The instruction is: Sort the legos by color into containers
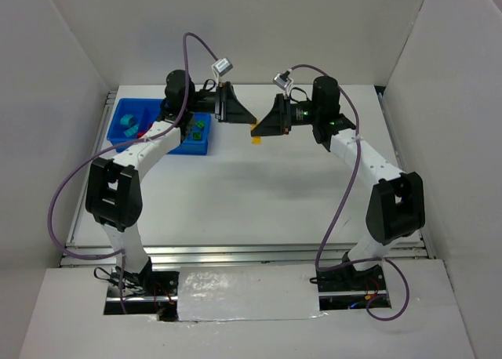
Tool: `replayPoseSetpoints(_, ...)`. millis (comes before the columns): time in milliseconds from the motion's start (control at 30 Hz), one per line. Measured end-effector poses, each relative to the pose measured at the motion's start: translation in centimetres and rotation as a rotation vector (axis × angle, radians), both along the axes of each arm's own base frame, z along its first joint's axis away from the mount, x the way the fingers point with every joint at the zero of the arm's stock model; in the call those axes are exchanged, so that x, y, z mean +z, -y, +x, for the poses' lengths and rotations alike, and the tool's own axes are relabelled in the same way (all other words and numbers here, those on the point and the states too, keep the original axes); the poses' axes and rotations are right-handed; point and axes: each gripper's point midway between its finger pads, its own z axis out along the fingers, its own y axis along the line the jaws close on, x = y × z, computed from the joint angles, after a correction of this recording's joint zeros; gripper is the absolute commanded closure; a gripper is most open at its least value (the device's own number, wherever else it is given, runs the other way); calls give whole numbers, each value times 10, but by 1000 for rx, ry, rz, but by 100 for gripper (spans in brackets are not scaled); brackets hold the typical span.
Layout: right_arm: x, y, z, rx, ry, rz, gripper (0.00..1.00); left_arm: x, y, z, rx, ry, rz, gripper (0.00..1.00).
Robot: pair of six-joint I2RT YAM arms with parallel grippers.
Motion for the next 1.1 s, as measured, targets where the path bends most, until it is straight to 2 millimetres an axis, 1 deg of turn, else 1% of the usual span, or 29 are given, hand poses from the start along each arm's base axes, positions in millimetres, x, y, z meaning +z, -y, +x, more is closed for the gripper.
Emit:
replayPoseSetpoints(67,0,0,1,-6,6,-4,99,0,0,-1,-3,-6,0,76)
replayPoseSetpoints(100,0,0,2,-5,6,-6,99,1,0,-1,-3,-8,-1,83)
replayPoseSetpoints(133,1,-1,2,-3,7,-7,98,1,0,-1,-3,-10,-2,95)
replayPoseSetpoints(167,2,-1,2,1,8,-9,96,2,-1,0,-1,-7,-5,100)
replayPoseSetpoints(200,2,-2,2,4,11,-9,91,3,-1,0,0,-4,-7,100)
replayPoseSetpoints(233,3,-3,3,6,13,-9,80,4,-2,0,0,-3,-10,100)
replayPoseSetpoints(267,4,-3,3,8,18,-8,23,5,-2,0,1,-2,-13,100)
replayPoseSetpoints(300,5,-4,3,8,14,-9,1,7,-3,0,-2,2,-16,100)
replayPoseSetpoints(400,2,-6,6,1,18,-11,0,9,-3,-3,-19,17,-21,100)
replayPoseSetpoints(467,-1,-6,7,-7,8,-16,0,9,-4,-1,-13,23,-15,100)
replayPoseSetpoints(500,-3,-6,7,-11,7,-19,0,8,-5,3,-1,29,-8,100)
replayPoseSetpoints(567,-10,-6,8,-18,3,-29,0,10,-14,19,61,39,14,100)
replayPoseSetpoints(633,-21,-5,8,-31,-12,-49,0,15,-31,46,168,71,47,100)
replayPoseSetpoints(733,-45,-1,9,-75,-55,-107,0,22,-68,97,404,132,151,100)
replayPoseSetpoints(767,-55,1,11,-100,-70,-135,0,22,-86,118,523,156,208,100)
replayPoseSetpoints(833,-69,6,14,-154,-96,-196,0,13,-121,155,733,171,337,100)
replayPoseSetpoints(867,-77,9,16,-189,-107,-236,0,7,-142,174,853,174,415,100)
replayPoseSetpoints(900,-84,13,17,-220,-113,-276,0,-2,-159,188,936,177,485,100)
replayPoseSetpoints(967,-96,23,18,-281,-123,-360,0,-30,-197,214,1096,161,648,100)
replayPoseSetpoints(1000,-101,28,19,-316,-121,-402,1,-52,-218,224,1162,135,742,100)
replayPoseSetpoints(1033,-104,34,18,-342,-120,-436,0,-70,-232,230,1199,109,807,100)
replayPoseSetpoints(1100,-104,43,16,-386,-106,-484,0,-116,-262,239,1238,48,949,100)
